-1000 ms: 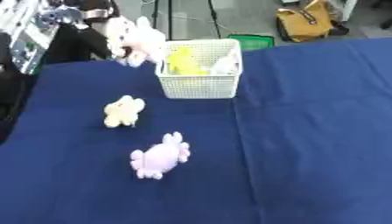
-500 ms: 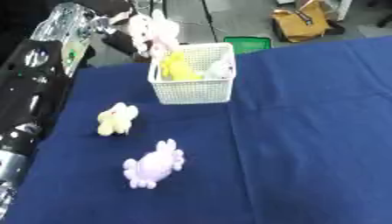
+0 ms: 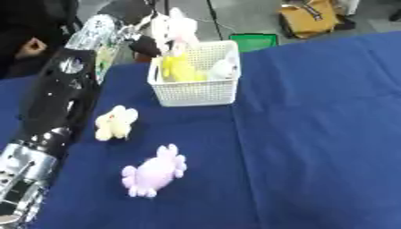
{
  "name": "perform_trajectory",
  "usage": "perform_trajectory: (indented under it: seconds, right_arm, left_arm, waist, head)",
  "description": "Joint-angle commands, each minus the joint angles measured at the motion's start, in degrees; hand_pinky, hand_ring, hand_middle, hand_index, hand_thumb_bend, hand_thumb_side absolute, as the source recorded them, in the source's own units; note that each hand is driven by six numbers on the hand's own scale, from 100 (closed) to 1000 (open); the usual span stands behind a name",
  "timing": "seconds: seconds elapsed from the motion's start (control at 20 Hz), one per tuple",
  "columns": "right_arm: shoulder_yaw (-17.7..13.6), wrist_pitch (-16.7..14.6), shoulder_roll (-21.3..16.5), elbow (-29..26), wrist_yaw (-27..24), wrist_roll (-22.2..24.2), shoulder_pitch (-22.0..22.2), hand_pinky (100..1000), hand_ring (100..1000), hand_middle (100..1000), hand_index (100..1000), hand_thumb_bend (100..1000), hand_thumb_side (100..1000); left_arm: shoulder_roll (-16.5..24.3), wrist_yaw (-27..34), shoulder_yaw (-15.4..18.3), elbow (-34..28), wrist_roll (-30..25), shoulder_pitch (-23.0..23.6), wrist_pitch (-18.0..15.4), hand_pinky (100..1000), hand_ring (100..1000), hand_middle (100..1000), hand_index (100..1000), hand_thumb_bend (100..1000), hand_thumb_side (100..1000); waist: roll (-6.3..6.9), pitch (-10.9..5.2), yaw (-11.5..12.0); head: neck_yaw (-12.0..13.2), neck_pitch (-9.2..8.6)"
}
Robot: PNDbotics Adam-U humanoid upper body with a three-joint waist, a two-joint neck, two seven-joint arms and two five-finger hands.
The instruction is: Pick up objects on the table and place them in the box.
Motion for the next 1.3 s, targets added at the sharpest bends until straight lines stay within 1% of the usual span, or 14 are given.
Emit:
perform_trajectory:
  seconds: [0.05,0.15,0.3,0.4,0.55,0.65,0.75,0.8,0.85,0.9,1.05,1.1,1.2,1.3]
  right_arm:
    - [0.4,-2.0,0.0,-1.1,-0.6,-1.5,-1.1,741,686,569,783,100,841]
    - [0.6,-2.1,0.2,-1.1,-0.8,-1.5,-1.5,742,687,570,784,100,840]
    - [1.2,-2.5,0.7,-1.1,-1.0,-1.5,-2.5,742,687,570,784,100,841]
    - [1.4,-2.7,1.0,-1.1,-1.2,-1.5,-2.8,742,685,569,784,100,840]
    - [1.7,-2.8,1.2,-1.1,-1.4,-1.5,-2.9,743,684,568,783,100,839]
    - [1.7,-2.8,1.2,-1.1,-1.4,-1.5,-2.8,743,682,567,783,100,836]
    - [1.7,-2.7,1.2,-1.1,-1.6,-1.5,-2.6,742,681,566,783,100,830]
    - [1.8,-2.6,1.2,-1.1,-1.6,-1.5,-2.5,742,680,565,783,100,829]
    - [1.8,-2.6,1.2,-1.1,-1.7,-1.5,-2.4,742,680,565,783,100,829]
    - [1.8,-2.6,1.3,-1.1,-1.7,-1.5,-2.4,742,680,565,783,100,827]
    - [1.8,-2.5,1.2,-1.1,-1.8,-1.5,-2.2,742,680,565,783,100,827]
    - [1.8,-2.5,1.2,-1.1,-1.8,-1.5,-2.2,742,680,565,782,100,826]
    - [1.8,-2.4,1.2,-1.1,-1.9,-1.5,-2.0,743,680,565,782,100,827]
    - [1.7,-2.4,1.1,-1.1,-1.9,-1.5,-1.9,743,680,565,782,100,827]
  left_arm:
    - [0.2,-3.3,0.7,0.8,4.1,-1.8,1.7,730,669,597,518,100,619]
    - [0.1,-5.0,0.9,1.5,5.8,-2.0,2.4,726,663,592,515,100,609]
    - [-0.1,-8.0,1.6,2.2,10.2,-2.1,5.3,728,659,591,517,100,607]
    - [-0.2,-9.6,2.0,2.8,12.9,-2.0,7.0,725,657,589,516,100,600]
    - [-0.5,-11.3,2.2,4.0,15.7,-1.8,8.9,725,657,591,519,100,606]
    - [-0.7,-11.7,2.2,4.7,16.5,-1.7,9.1,728,661,598,542,100,603]
    - [-0.9,-11.2,2.0,5.3,15.7,-1.7,7.7,752,690,647,662,205,620]
    - [-0.9,-10.9,1.8,5.6,14.6,-1.7,6.4,771,727,704,751,261,641]
    - [-0.8,-10.8,1.8,5.6,13.5,-1.8,5.4,776,738,716,771,279,642]
    - [-0.8,-10.8,1.6,5.7,12.2,-1.9,4.5,793,766,748,808,308,653]
    - [-0.6,-11.2,1.6,5.6,7.6,-2.2,2.1,830,811,794,838,342,659]
    - [-0.5,-11.6,1.6,5.5,6.2,-2.3,1.7,839,831,816,849,335,655]
    - [-0.4,-12.5,1.6,5.2,3.8,-2.4,1.1,846,848,832,859,330,649]
    - [-0.3,-13.0,1.6,5.0,1.8,-2.5,0.5,852,858,846,871,342,650]
  waist:
    - [-0.27,-0.92,-0.4]
    - [-0.08,-0.68,-1.0]
    - [0.41,-0.10,-3.1]
    - [0.58,0.19,-4.1]
    - [0.72,0.46,-4.7]
    - [0.77,0.55,-4.8]
    - [0.71,0.55,-4.6]
    - [0.71,0.52,-4.4]
    - [0.70,0.50,-4.3]
    - [0.69,0.45,-4.2]
    - [0.61,0.30,-4.1]
    - [0.60,0.24,-4.0]
    - [0.53,0.13,-3.8]
    - [0.45,0.04,-3.6]
  head:
    - [1.3,-0.63]
    - [1.9,-0.75]
    - [3.5,-1.59]
    - [4.3,-1.91]
    - [4.8,-2.33]
    - [4.6,-2.44]
    - [4.3,-2.44]
    - [4.2,-2.42]
    - [4.2,-2.41]
    - [4.1,-2.41]
    - [3.9,-2.30]
    - [3.8,-2.22]
    - [3.6,-2.06]
    - [3.5,-1.93]
